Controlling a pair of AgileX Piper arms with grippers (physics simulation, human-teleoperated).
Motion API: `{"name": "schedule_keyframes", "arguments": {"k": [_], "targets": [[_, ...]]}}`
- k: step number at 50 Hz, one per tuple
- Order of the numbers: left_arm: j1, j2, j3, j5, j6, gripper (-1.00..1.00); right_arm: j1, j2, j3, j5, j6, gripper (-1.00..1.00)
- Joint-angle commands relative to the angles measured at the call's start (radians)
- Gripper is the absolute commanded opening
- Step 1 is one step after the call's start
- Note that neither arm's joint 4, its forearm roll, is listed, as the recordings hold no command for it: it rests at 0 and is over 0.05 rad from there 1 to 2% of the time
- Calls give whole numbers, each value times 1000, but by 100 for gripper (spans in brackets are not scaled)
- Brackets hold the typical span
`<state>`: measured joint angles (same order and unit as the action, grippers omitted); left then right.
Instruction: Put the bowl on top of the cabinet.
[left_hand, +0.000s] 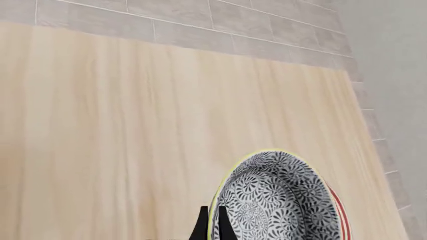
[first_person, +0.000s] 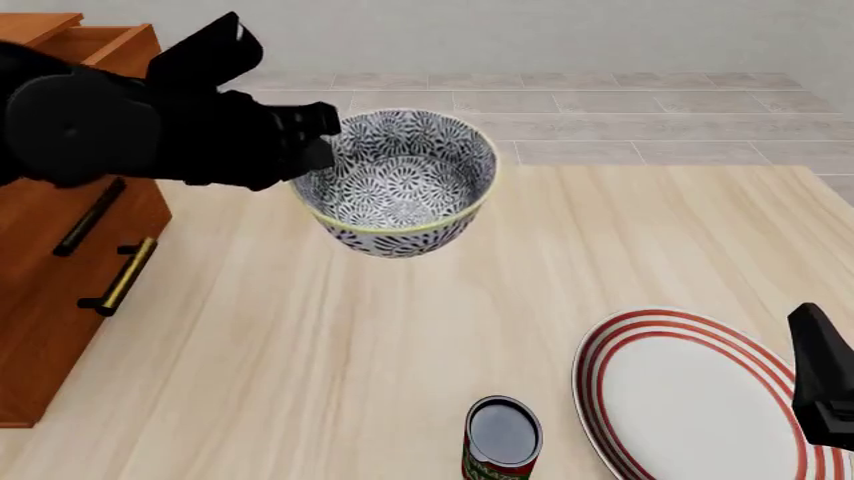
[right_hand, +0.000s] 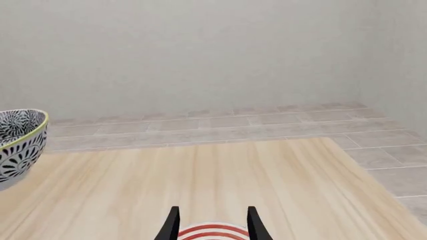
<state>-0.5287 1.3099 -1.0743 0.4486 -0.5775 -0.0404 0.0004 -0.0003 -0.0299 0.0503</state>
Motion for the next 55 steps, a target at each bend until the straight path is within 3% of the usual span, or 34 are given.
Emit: {"name": "schedule_keyframes", "arguments": {"k": [1,6,7,9,11,12,15,22,55], "targets": [[15,-18,-28,50,-5,-100,1,0,0,0,0,100],[20,-33,-50,68,3,-100,0,0,0,-1,0,100],[20,-28,-27,74,-55,-100,0,0,0,-1,0,100],[10,-32,-35,79,-61,-100,0,0,0,0,0,100],[-4,-34,-53,83,-43,-100,0,0,0,-1,0,100],[30,-43,-55,99,-19,-100,1,0,0,0,0,100],[29,-47,-54,107,-49,-100,1,0,0,-1,-1,100],[72,-69,-104,151,25,-100,0,1,-1,-2,0,100],[168,-109,-232,290,51,-100,1,0,0,-3,3,100]]}}
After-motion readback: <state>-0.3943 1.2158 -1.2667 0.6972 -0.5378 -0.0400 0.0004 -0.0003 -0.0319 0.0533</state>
